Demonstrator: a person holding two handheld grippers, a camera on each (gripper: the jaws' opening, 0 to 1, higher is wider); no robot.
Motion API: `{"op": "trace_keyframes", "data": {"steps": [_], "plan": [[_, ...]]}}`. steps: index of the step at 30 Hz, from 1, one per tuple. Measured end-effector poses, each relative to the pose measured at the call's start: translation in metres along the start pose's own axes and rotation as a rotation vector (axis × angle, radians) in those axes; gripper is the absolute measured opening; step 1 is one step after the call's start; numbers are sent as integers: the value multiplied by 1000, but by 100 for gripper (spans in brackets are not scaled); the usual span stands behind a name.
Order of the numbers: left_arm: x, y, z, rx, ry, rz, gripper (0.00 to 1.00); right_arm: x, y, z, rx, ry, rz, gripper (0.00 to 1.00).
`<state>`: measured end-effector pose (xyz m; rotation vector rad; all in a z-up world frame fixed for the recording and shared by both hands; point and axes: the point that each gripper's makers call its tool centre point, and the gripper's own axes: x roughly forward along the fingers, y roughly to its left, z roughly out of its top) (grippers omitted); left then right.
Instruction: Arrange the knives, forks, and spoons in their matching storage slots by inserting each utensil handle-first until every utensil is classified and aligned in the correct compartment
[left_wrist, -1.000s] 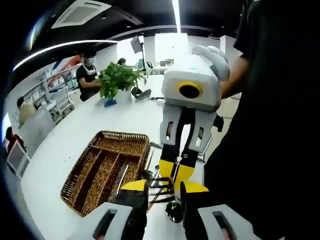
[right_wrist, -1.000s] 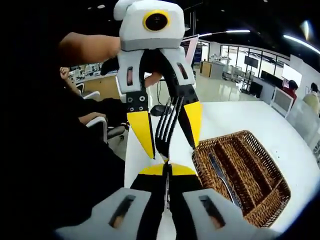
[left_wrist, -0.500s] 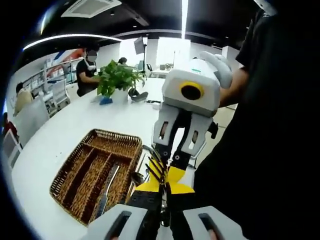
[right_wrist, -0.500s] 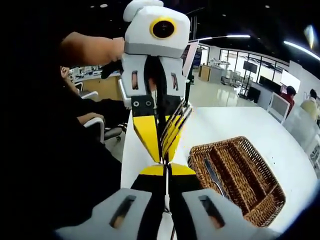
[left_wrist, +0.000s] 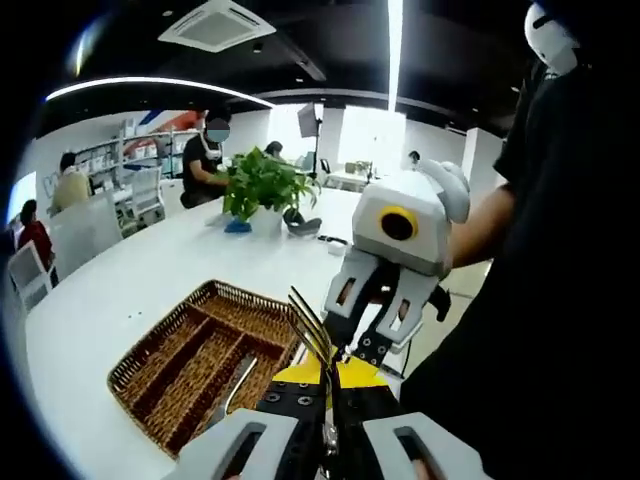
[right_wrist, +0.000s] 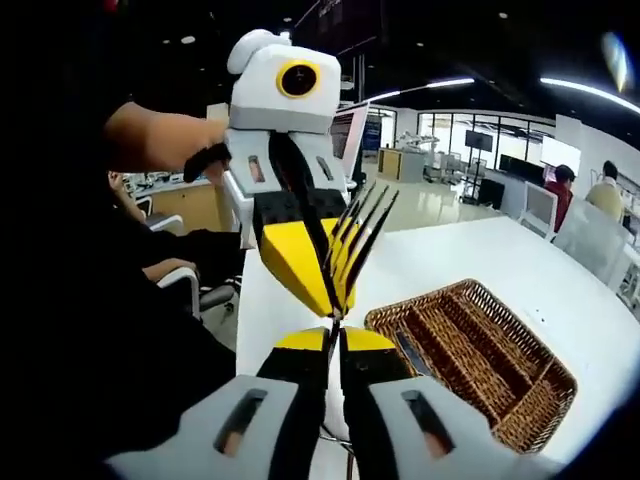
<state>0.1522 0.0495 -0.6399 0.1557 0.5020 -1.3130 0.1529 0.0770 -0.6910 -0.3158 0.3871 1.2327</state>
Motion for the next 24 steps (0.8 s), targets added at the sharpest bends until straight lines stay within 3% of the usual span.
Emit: {"op": "trace_keyframes", "data": {"steps": [4,7,10,13,15,18,24], "plan": [[-2,7,9,-54,-50,26,0,-1,-9,5,1,-28,-73,3],[-4,11,13,-88,-77,46,0,-2,-12,9,1,-37,-90,3],[-7,14,18,-121,-124,55,0,-2,-17,13,-45,-42,-121,3],[-11,15,18,-117,-142,64,0,-4,-21,16,20,-39,-128,1],[-15,16,18,-134,-168,67,0,-8,-25,18,4,-37,-140,1],[-21,14,15,-176,-220,54,0,-11,-20,19,-52,11,-110,0],[-23,7,1,-201,-221,40,4,-14,-16,13,-213,143,-59,0]]}}
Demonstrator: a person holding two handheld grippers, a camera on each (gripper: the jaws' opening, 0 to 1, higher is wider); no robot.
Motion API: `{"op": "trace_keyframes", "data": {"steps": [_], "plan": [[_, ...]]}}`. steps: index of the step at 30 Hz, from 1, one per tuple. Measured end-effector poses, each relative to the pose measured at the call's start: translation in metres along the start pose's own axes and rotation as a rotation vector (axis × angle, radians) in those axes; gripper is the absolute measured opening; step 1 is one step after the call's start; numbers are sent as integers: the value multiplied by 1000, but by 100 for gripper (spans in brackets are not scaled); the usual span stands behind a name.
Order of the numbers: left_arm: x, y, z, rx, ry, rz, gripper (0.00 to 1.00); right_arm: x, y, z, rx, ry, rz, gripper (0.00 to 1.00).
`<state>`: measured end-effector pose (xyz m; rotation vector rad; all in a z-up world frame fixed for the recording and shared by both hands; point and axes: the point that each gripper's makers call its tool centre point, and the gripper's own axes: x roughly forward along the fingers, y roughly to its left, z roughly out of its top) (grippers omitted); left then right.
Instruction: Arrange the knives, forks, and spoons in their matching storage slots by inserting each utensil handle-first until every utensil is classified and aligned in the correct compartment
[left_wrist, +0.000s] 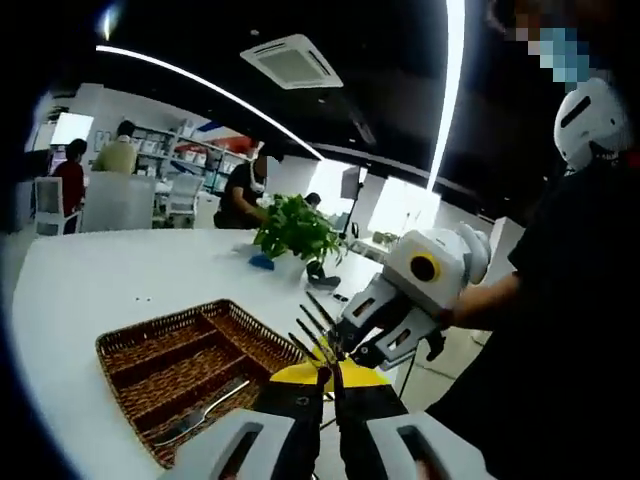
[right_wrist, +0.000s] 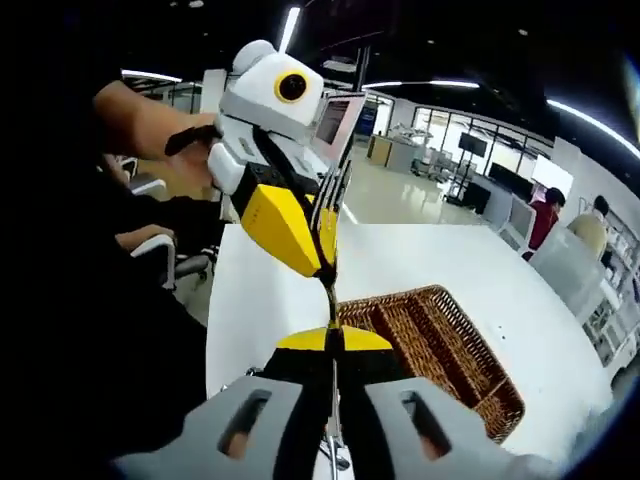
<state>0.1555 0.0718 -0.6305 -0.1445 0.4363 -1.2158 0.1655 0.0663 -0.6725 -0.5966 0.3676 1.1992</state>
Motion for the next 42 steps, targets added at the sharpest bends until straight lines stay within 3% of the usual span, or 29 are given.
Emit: {"op": "trace_keyframes", "data": {"steps": [4,7,9,13,16,20,21,31,34,38,42], "plan": [[-7,1,-6,47,26,21,4,-1,3,-4,-37,52,22,0],[-13,7,-4,50,17,51,16,-4,1,-6,-48,69,23,0],[-20,16,-7,77,54,107,26,-6,-1,-8,-50,79,23,0],[-29,22,-6,96,70,152,39,-13,-6,-8,-75,104,21,0],[-37,29,-3,98,76,213,57,-17,-9,-8,-87,115,22,0],[-51,47,2,124,86,338,97,-24,-14,-6,-126,137,20,0],[-54,49,4,137,83,356,100,-26,-15,-4,-129,140,21,0],[-81,50,15,289,95,450,100,-45,-23,14,-178,161,37,0],[-91,55,17,263,64,462,100,-49,-22,17,-183,171,49,0],[-97,58,14,255,79,486,100,-55,-23,23,-184,184,47,0],[-102,52,16,220,53,485,100,-59,-19,30,-184,183,57,0]]}}
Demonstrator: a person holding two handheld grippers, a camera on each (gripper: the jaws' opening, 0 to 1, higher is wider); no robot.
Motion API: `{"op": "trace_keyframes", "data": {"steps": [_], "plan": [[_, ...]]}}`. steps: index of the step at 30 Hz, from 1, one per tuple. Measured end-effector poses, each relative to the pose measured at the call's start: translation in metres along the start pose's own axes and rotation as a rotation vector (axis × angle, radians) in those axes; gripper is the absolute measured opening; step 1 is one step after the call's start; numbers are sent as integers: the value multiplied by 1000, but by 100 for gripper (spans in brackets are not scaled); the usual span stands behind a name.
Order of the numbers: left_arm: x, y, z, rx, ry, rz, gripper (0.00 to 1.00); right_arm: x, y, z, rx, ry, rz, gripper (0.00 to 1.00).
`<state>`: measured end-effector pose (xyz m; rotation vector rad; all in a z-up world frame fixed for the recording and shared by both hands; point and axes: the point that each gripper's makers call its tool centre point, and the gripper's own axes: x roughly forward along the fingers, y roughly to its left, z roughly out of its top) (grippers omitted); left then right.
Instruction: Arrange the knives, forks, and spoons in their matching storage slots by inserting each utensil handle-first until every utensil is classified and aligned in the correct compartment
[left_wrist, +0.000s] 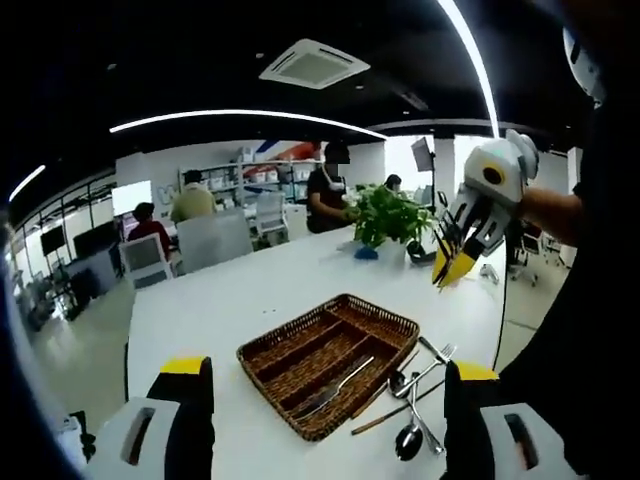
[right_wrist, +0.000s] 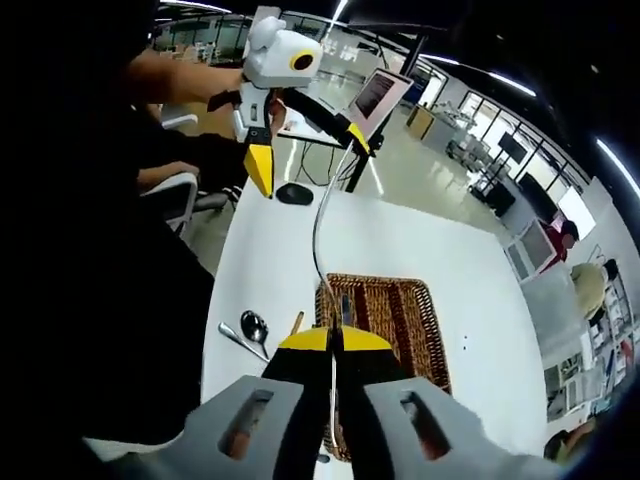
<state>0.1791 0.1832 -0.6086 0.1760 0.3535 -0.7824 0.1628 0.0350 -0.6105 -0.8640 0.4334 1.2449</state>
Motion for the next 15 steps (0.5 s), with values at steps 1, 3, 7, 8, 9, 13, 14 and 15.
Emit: {"op": "trace_keyframes", "data": {"steps": [1,3,7,8,9,13,14,15], "plan": [[-2,1,-1,-6,3,9,100,-1,0,1,-8,2,1,0],[-7,2,0,-16,3,16,100,-3,-2,4,-16,4,2,0],[-16,5,0,-28,3,33,100,-7,-6,9,-26,8,4,0],[-18,6,0,-29,1,35,100,-7,-6,10,-27,8,4,0],[-19,6,1,-31,-1,38,100,-7,-7,11,-28,8,4,0],[-22,4,3,-54,-11,40,100,-5,-7,11,-37,13,7,0],[-22,4,4,-52,-13,44,100,-5,-8,11,-37,13,8,0],[-22,4,4,-48,-11,47,100,-4,-9,11,-39,16,8,0]]}}
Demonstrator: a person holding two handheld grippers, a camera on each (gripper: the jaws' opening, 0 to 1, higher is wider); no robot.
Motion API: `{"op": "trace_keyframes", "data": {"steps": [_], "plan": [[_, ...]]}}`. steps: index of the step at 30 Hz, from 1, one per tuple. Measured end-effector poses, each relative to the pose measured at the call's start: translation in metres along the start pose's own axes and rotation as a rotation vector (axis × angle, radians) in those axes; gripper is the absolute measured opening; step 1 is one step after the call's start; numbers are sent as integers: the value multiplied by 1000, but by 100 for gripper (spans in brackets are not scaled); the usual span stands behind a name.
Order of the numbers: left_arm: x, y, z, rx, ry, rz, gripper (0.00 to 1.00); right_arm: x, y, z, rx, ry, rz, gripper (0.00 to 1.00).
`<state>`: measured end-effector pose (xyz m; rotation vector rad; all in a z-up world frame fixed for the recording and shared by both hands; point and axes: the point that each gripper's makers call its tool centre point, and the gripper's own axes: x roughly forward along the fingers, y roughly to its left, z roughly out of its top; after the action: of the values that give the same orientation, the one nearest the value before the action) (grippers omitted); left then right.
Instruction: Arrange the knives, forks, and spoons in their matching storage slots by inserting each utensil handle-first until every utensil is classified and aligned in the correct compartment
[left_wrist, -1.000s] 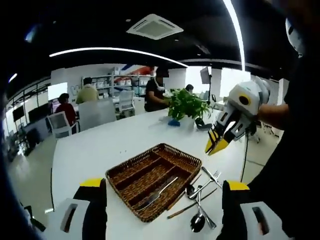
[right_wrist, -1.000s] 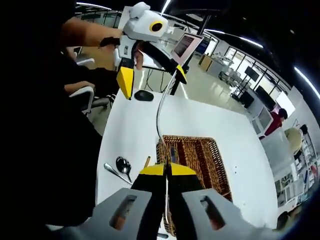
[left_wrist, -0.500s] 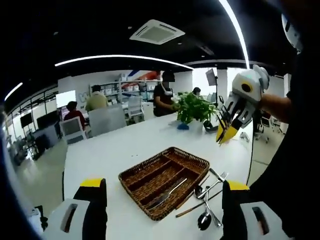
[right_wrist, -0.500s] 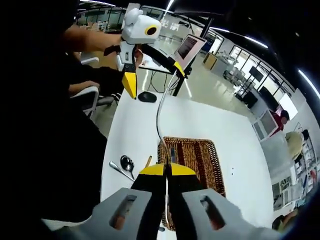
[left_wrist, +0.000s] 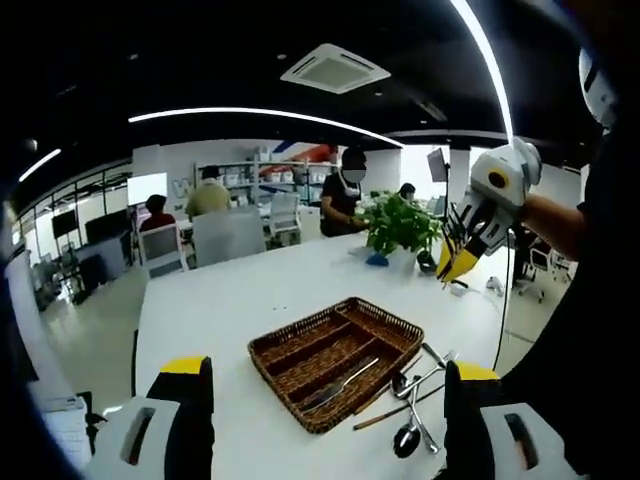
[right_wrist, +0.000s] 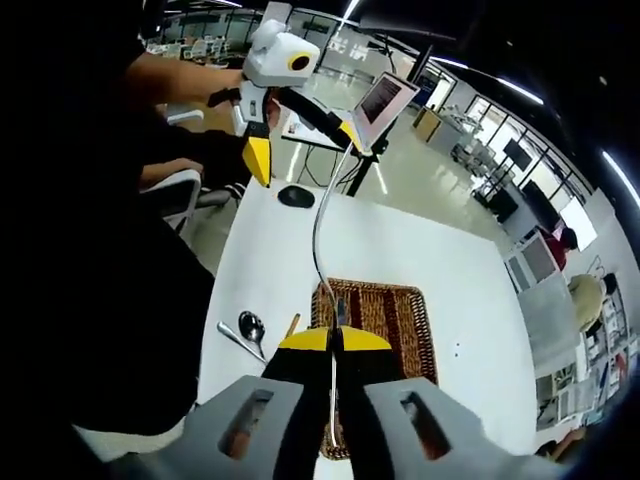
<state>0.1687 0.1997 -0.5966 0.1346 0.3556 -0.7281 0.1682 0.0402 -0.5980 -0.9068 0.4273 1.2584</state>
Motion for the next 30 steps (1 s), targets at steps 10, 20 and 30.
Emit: {"op": "trace_keyframes", "data": {"steps": [10,20,30], "plan": [[1,1,4,10,0,3,100,4,-6,0,-2,13,3,0],[0,7,5,1,-3,9,100,11,-14,1,-8,23,10,0],[3,12,-3,0,26,-1,100,23,-24,-3,-26,47,24,0]]}}
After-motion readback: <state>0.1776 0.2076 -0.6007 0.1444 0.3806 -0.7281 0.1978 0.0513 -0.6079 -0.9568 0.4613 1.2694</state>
